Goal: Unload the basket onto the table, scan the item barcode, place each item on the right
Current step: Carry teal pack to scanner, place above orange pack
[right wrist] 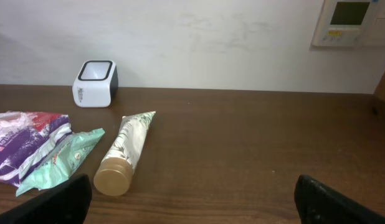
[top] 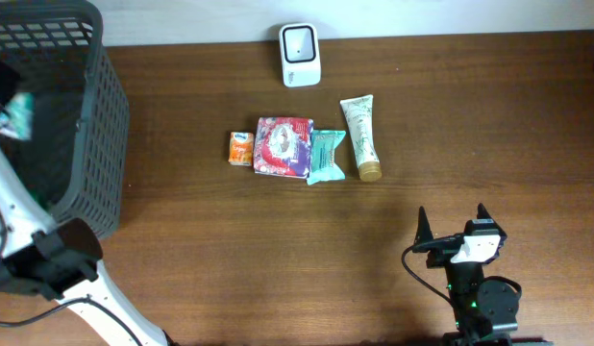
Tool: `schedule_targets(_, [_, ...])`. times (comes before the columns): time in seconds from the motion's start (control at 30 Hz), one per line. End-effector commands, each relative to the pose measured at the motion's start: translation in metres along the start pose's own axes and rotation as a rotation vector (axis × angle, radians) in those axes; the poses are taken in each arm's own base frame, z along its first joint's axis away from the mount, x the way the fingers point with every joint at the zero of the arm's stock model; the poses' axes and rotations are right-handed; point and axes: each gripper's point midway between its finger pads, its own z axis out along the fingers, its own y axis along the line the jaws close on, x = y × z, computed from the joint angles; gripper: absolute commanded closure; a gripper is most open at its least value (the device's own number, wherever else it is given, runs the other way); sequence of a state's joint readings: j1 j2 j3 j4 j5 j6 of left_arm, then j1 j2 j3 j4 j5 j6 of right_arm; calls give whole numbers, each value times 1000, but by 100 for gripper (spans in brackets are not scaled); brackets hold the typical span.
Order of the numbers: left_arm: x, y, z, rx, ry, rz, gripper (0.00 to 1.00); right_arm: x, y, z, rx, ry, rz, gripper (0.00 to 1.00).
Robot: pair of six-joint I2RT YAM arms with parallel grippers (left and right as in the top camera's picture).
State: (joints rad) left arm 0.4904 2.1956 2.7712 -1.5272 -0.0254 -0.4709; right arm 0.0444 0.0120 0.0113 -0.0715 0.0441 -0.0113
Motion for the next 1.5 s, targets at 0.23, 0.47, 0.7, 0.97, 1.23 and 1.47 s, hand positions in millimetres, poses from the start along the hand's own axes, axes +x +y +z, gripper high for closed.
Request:
schedule_targets(0.23, [86,-179,-148,713,-16,450,100,3,-2,0,11,8,1,1])
schedule_targets(0.47, [179,-250,-78,545,39,790,100,3,-2,0,11,8,1,1])
schedule_targets(0.7, [264,-267,60,410,254,994,100,3,-2,0,11,8,1,1])
schedule_targets(0.97, [327,-240,150,295,458,1031,100,3,-2,0,11,8,1,1])
schedule_targets(1.23, [348,-226,167,265,529,1082,92,3,-2,0,11,8,1,1])
schedule_targets(1.47, [346,-238,169,299,489,1077,75,3,-2,0,11,8,1,1])
